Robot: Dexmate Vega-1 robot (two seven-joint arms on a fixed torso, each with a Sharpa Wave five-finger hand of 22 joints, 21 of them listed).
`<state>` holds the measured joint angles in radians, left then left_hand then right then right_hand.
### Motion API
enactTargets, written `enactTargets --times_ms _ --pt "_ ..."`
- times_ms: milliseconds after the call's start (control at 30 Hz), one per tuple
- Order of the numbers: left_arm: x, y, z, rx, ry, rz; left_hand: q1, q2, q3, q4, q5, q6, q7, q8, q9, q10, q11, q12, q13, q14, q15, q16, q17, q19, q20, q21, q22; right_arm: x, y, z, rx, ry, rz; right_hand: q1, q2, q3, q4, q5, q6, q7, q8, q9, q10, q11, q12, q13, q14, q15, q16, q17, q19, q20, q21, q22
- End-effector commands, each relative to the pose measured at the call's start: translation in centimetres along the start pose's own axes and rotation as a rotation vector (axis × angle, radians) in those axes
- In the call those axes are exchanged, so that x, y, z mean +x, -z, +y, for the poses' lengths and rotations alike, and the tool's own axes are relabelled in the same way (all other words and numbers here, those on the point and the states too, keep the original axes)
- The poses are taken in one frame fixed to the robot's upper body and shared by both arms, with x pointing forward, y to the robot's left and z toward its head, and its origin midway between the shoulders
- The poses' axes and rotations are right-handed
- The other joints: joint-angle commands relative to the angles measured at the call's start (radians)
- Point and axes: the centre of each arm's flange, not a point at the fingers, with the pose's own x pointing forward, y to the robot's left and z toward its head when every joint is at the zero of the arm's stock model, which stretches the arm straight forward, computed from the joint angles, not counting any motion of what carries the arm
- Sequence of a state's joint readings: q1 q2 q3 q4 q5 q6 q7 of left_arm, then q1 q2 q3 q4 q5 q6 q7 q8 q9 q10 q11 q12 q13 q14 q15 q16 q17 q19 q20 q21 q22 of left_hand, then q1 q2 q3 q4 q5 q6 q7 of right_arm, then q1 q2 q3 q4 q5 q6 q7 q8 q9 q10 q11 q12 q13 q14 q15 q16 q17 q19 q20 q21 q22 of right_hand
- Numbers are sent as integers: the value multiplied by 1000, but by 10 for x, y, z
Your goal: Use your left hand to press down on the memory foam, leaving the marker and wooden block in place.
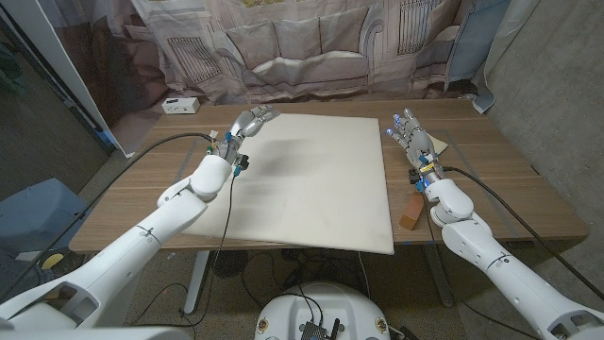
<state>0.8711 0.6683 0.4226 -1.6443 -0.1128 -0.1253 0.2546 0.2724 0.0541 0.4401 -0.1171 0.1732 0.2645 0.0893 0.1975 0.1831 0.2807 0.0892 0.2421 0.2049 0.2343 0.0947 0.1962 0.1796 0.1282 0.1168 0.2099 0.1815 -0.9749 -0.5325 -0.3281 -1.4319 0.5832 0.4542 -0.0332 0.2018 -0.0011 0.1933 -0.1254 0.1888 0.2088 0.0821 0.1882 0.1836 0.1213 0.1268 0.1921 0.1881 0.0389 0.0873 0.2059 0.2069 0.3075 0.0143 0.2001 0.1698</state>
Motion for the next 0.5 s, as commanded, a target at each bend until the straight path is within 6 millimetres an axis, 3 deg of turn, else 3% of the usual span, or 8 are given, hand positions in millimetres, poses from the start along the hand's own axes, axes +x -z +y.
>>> enactTargets --times_ms 33,500 --pt "1 7 -5 -222 15 -3 -14 -5 -1 6 -2 -16 0 -7 2 15 2 4 -1 8 6 3 1 9 6 1 3 3 2 -8 1 -25 14 -1 3 -6 -2 -1 -3 3 3 5 -1 2 3 2 -1 2 2 4 2 -1 -4 3" --pt "-8 24 -4 -357 -32 45 -30 -9 -9 11 -1 -27 7 -11 1 -10 9 -9 0 -11 12 -6 2 5 2 -2 3 6 3 -18 14 -20 20 -5 -3 -10 -1 -1 -3 4 3 5 -4 8 2 2 -5 5 0 4 -1 0 -6 3"
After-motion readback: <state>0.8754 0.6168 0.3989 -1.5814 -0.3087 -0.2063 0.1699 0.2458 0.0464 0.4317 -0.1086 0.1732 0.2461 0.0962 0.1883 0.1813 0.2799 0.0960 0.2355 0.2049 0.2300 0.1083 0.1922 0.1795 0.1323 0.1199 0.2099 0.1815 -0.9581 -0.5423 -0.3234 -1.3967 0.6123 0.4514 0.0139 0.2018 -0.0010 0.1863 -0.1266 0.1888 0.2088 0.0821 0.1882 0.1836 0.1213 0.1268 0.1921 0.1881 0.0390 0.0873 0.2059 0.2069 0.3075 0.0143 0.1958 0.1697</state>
